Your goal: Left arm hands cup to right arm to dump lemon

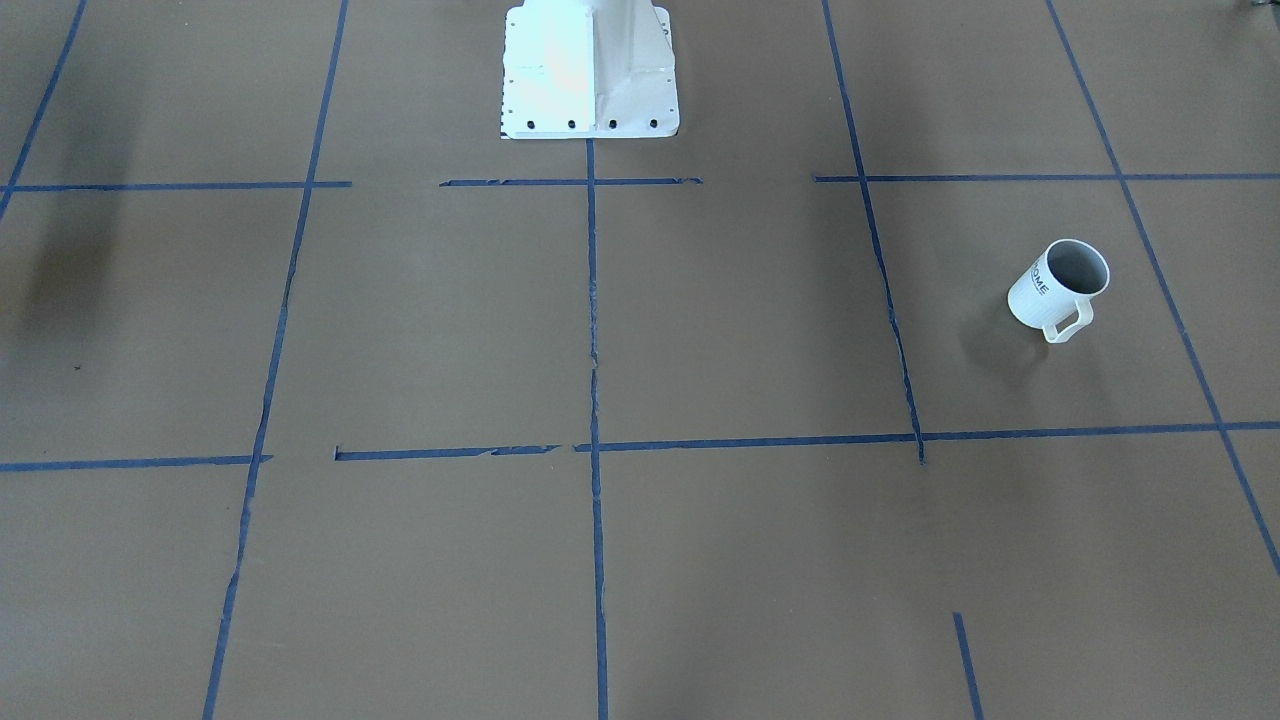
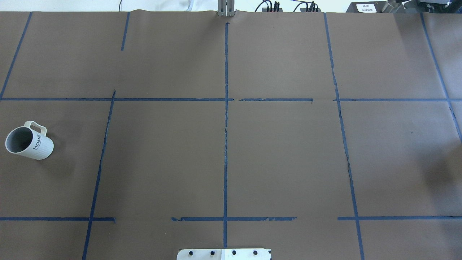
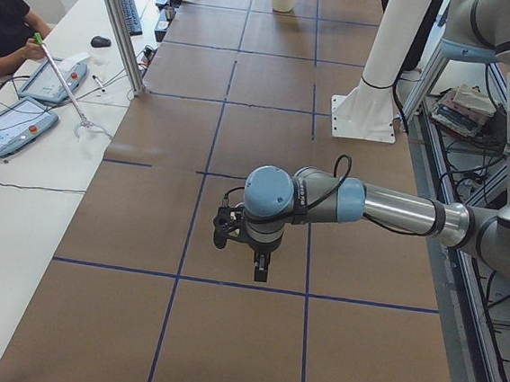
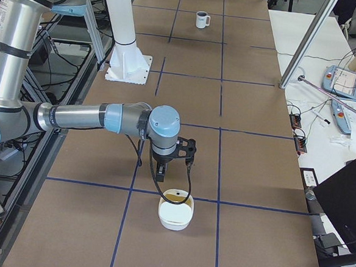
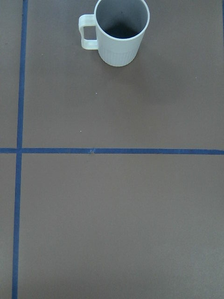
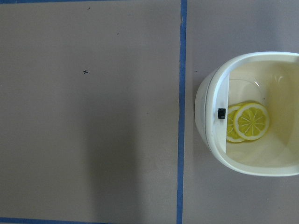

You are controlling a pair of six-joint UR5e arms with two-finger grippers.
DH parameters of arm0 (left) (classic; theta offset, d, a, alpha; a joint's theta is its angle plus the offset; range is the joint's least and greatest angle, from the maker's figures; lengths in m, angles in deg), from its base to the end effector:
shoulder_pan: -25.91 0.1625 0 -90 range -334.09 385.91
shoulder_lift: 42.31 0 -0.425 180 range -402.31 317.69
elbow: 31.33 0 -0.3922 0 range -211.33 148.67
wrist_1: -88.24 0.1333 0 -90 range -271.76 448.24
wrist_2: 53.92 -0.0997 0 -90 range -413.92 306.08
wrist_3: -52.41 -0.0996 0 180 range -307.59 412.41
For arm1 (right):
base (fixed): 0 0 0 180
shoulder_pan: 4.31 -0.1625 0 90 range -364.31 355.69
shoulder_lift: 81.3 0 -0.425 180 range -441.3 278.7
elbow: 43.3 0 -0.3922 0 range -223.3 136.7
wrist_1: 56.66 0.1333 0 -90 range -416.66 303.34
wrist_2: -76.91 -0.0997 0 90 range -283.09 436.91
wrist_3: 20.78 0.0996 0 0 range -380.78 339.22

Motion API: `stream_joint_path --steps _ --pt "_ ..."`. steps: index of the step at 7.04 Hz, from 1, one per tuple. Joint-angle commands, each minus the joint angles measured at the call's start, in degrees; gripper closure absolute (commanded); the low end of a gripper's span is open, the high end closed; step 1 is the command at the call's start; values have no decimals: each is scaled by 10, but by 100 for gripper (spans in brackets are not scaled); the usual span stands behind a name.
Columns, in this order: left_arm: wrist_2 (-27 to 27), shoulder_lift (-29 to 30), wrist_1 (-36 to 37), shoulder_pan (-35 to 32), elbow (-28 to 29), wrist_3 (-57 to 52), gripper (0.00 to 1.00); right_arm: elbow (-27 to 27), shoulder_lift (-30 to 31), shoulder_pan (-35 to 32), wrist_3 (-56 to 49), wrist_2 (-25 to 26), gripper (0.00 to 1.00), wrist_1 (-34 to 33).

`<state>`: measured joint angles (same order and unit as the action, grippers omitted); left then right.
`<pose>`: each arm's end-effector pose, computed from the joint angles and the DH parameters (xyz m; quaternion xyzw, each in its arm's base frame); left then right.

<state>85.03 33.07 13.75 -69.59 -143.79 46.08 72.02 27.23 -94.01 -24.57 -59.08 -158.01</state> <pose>-0.0935 -0.3641 0.5984 -0.0180 0.4174 -0.0211 0.9083 0.0598 -0.3486 0.5960 -0.0247 -0.3913 -0.0173 0.9198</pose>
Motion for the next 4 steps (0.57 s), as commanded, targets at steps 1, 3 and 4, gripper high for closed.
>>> stream_joint_path --steps 1,3,4 --pt "-1 -4 0 14 4 27 0 -10 2 8 -1 14 0 19" --pt "-24 0 -3 46 4 47 0 -13 2 12 3 13 0 42" --pt "-23 -1 -5 46 3 44 0 -14 2 12 4 13 0 47"
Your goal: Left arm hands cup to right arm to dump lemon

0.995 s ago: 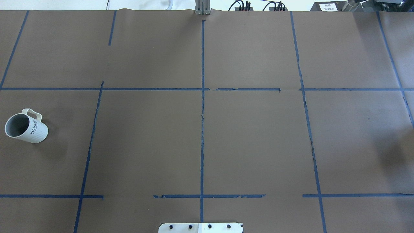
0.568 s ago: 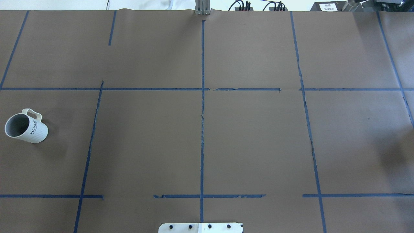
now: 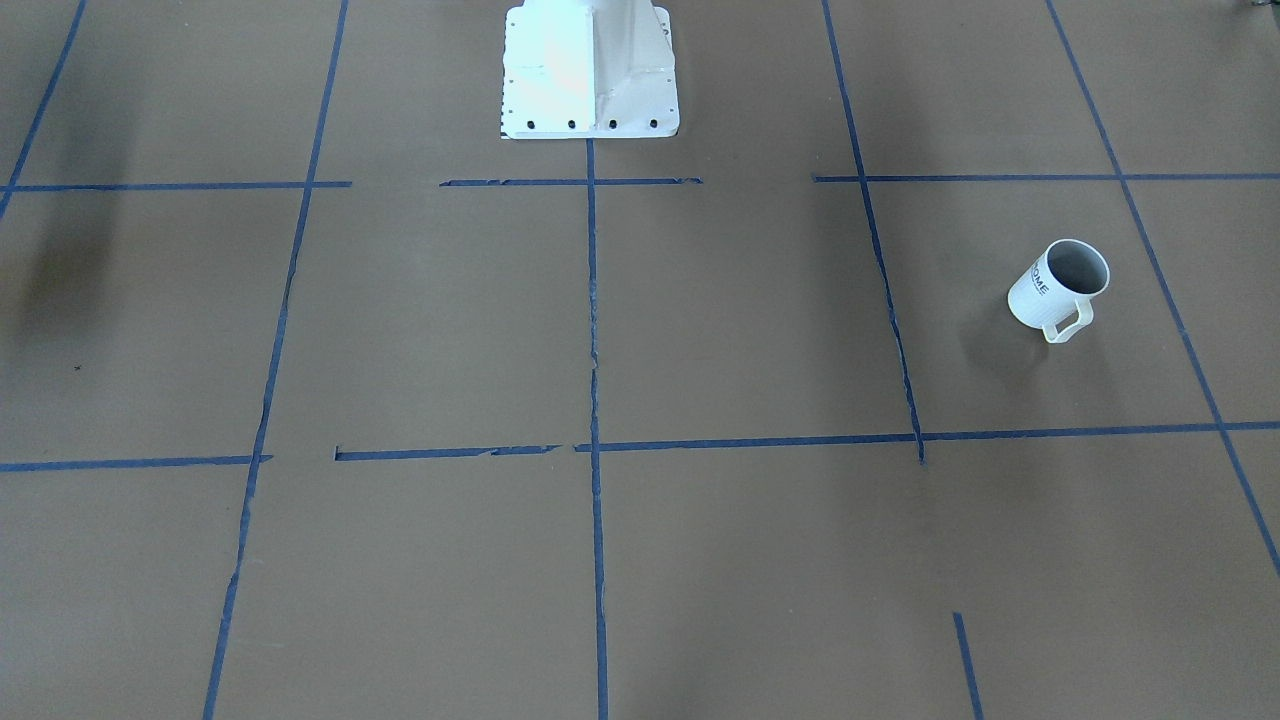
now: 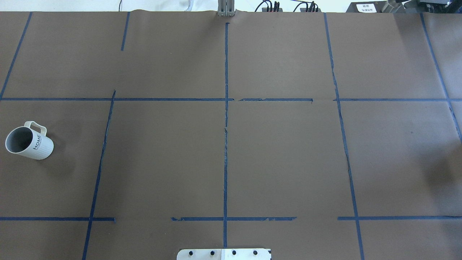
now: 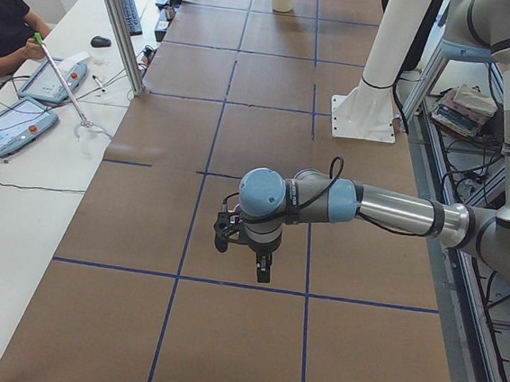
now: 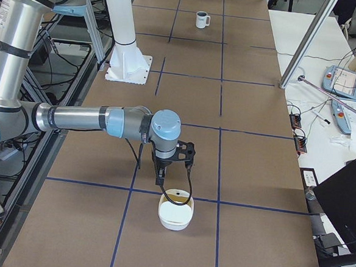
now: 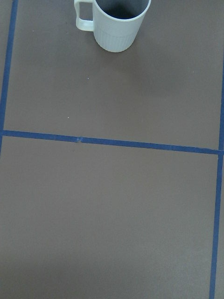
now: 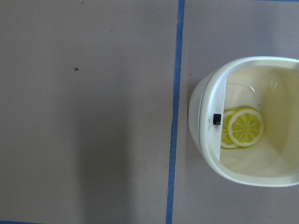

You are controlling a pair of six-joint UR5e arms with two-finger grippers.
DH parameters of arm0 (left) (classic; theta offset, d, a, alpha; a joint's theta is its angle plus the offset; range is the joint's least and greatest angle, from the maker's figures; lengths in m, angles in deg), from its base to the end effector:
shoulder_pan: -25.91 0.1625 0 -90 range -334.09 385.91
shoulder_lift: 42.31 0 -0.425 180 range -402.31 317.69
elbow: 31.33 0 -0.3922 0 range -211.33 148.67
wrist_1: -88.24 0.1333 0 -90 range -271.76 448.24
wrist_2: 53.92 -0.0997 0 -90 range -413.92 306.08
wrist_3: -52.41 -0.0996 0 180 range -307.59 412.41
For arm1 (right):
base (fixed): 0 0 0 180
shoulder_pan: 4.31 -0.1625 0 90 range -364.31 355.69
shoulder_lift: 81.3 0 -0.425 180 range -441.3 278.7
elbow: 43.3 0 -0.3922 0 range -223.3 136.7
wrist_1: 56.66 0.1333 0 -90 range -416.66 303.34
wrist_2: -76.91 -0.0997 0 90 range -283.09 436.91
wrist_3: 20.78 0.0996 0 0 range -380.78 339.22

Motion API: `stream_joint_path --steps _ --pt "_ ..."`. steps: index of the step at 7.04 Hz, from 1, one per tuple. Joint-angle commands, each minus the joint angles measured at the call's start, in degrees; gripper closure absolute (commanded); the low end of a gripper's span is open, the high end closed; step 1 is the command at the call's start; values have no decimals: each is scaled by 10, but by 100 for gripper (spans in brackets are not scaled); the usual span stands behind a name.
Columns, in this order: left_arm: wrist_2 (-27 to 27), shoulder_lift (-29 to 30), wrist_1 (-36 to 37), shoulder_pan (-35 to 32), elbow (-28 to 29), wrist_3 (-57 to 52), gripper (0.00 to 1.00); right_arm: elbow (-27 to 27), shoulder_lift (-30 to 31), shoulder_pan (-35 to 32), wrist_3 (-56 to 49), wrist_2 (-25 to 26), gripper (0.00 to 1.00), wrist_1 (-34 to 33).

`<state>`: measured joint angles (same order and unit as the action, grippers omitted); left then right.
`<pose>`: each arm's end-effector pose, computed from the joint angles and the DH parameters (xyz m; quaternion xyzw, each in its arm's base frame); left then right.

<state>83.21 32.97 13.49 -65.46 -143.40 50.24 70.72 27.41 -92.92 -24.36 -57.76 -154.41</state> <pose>-0.0691 -0.3689 0.6042 -0.0508 0.4006 -0.0212 0.9146 0.0548 -0.3522 0.6038 -0.0124 -0.3802 -0.0320 0.9242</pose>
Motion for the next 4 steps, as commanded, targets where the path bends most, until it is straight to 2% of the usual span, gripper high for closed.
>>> stream_joint_path --steps 1,4 --pt "-5 -3 -2 6 -1 2 0 -1 0 2 4 -1 0 11" --pt "-3 -4 -9 6 -6 4 0 4 -3 2 8 -28 0 11"
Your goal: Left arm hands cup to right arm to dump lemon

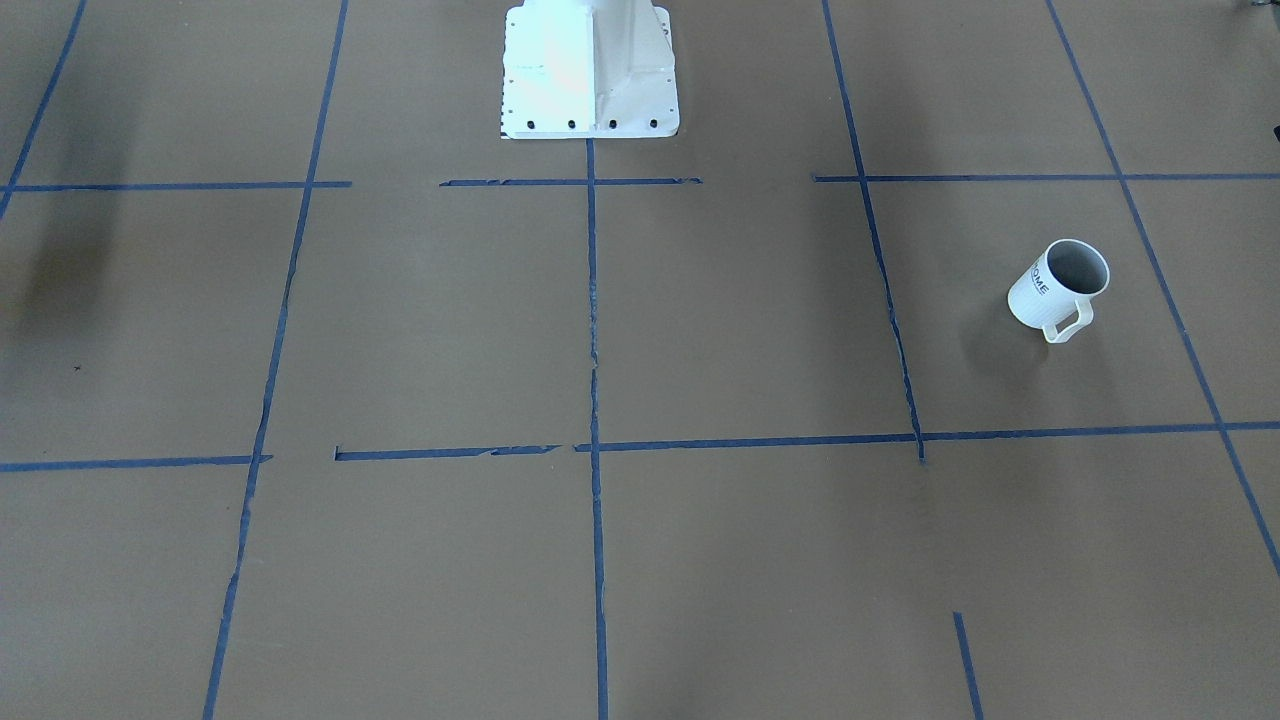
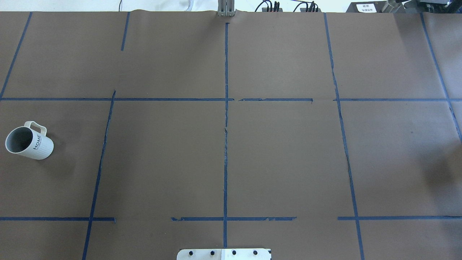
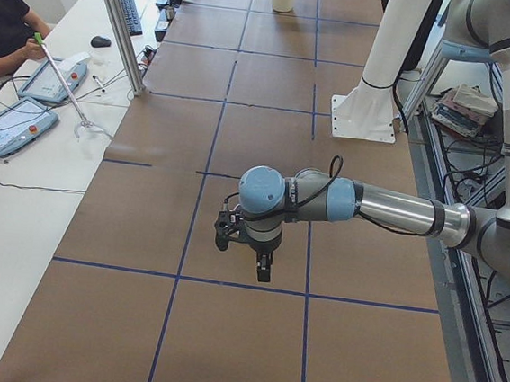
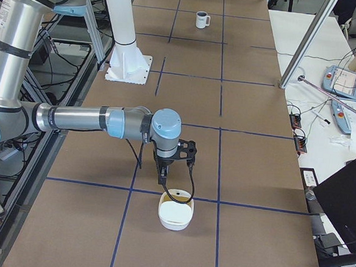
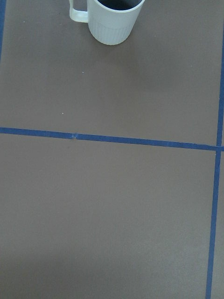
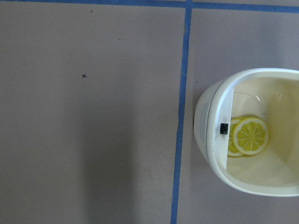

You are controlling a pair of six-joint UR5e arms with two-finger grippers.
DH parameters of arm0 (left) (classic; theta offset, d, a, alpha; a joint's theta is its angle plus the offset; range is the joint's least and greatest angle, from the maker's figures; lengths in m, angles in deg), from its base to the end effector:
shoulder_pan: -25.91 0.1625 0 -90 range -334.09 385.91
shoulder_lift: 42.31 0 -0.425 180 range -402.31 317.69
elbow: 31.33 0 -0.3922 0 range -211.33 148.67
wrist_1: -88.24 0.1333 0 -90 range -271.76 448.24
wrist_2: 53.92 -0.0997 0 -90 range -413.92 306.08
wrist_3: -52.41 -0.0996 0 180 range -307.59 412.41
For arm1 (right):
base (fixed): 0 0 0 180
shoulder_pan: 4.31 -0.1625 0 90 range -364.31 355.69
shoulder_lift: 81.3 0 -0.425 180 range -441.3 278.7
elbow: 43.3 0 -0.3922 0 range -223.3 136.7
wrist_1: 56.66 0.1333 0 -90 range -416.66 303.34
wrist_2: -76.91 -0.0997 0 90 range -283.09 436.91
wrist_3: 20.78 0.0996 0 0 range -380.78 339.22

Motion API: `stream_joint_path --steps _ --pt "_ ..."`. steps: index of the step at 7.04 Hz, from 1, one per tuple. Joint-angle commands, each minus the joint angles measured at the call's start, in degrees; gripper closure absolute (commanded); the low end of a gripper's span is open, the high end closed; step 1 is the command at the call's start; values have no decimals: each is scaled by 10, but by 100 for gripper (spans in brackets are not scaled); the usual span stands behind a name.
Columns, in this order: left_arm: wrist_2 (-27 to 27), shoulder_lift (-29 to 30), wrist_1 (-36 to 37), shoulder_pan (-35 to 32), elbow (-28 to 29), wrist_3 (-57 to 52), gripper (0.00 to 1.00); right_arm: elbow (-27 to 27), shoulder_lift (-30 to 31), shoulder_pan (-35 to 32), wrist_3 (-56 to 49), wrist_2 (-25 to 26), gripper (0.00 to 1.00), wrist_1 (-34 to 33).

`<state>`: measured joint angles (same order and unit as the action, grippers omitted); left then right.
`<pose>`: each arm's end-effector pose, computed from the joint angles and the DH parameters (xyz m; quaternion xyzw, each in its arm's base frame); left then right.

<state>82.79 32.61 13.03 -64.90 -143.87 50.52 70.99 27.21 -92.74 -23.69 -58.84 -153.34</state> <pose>-0.0660 -0.3676 0.6024 -0.0493 0.3969 -0.0167 0.9164 0.0522 -0.3554 0.5971 -0.0027 -0.3888 -0.0330 0.9207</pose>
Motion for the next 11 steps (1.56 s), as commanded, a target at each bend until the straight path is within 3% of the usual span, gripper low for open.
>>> stream_joint_path --steps 1,11 --pt "3 0 -6 0 -1 1 0 2 -1 -1 1 -30 0 0" --pt "6 8 -6 1 -4 1 0 3 -3 -1 1 -35 0 1"
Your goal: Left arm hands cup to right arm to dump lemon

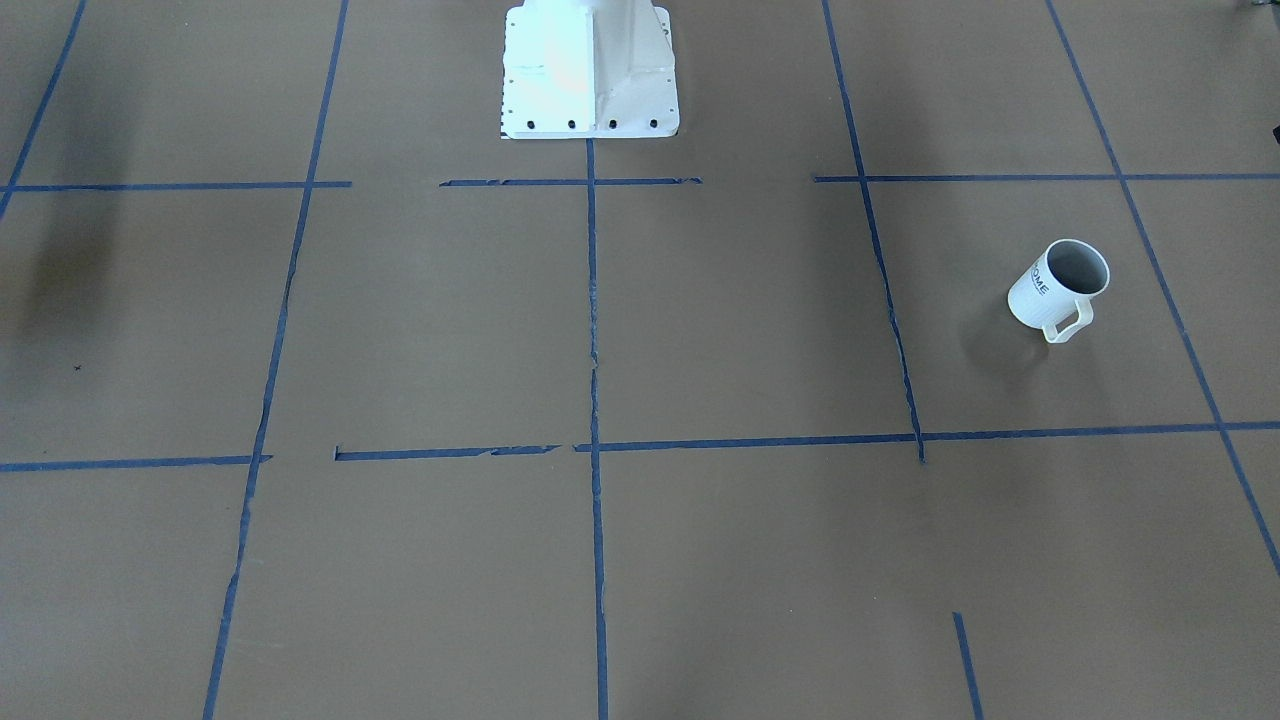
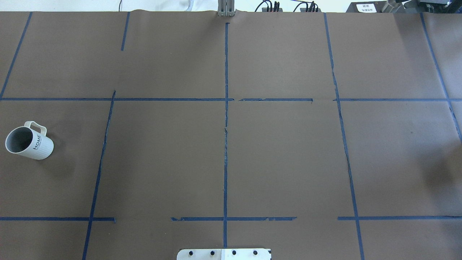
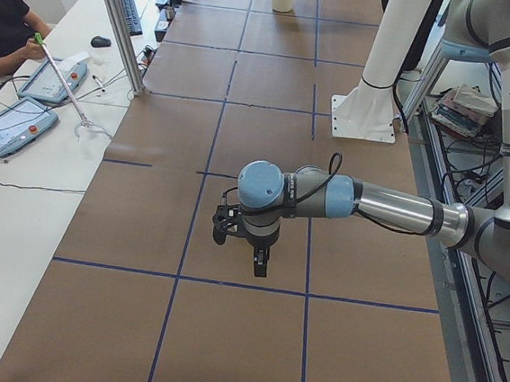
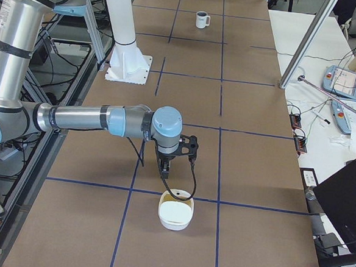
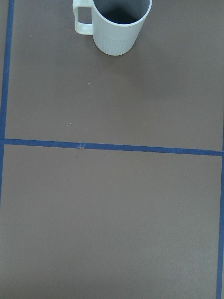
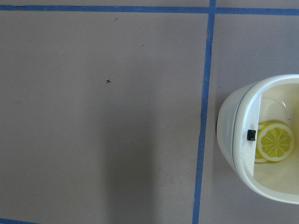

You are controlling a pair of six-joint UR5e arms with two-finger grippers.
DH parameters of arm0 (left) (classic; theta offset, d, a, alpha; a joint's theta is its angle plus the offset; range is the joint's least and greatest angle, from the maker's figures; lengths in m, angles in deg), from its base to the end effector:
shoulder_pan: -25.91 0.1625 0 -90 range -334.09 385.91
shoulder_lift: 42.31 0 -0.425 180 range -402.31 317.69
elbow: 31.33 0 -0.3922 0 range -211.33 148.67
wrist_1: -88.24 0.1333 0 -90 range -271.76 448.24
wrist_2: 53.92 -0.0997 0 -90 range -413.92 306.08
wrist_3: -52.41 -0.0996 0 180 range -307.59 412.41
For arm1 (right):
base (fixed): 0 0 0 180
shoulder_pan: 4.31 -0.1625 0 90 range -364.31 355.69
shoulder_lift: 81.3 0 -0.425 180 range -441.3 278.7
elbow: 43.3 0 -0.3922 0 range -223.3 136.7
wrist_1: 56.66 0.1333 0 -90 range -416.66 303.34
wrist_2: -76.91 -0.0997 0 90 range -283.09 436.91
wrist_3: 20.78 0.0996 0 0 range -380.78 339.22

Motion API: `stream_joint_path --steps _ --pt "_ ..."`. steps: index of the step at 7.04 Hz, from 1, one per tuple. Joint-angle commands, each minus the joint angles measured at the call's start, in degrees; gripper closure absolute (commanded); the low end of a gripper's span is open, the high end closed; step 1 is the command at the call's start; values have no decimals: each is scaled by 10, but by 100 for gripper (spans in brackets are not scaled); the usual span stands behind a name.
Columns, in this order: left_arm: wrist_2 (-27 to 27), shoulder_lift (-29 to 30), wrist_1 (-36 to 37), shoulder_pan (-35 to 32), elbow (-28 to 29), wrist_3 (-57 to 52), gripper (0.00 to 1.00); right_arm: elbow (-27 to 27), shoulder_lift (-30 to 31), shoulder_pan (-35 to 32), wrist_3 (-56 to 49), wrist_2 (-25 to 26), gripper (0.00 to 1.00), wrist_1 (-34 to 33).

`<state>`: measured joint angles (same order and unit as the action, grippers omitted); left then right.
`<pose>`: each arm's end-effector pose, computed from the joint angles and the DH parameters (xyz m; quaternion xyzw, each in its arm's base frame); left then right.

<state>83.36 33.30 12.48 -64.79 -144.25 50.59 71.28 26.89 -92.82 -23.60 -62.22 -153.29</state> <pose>-0.0647 -0.3740 0.5931 -0.0368 0.4014 -0.0110 0.9151 0.0487 -0.3579 0.5882 0.0029 -0.4157 -0.0333 0.9089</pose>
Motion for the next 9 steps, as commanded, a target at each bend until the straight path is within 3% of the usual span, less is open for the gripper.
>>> stream_joint_path --steps 1,3,9 --pt "0 1 0 0 -3 1 0 0 0 0 0 -1 0 0" --pt "1 1 6 2 -27 1 0 0 -1 0 0 -1 0 -1" --pt "0 -3 7 11 -30 1 0 8 0 0 0 -6 0 -1"
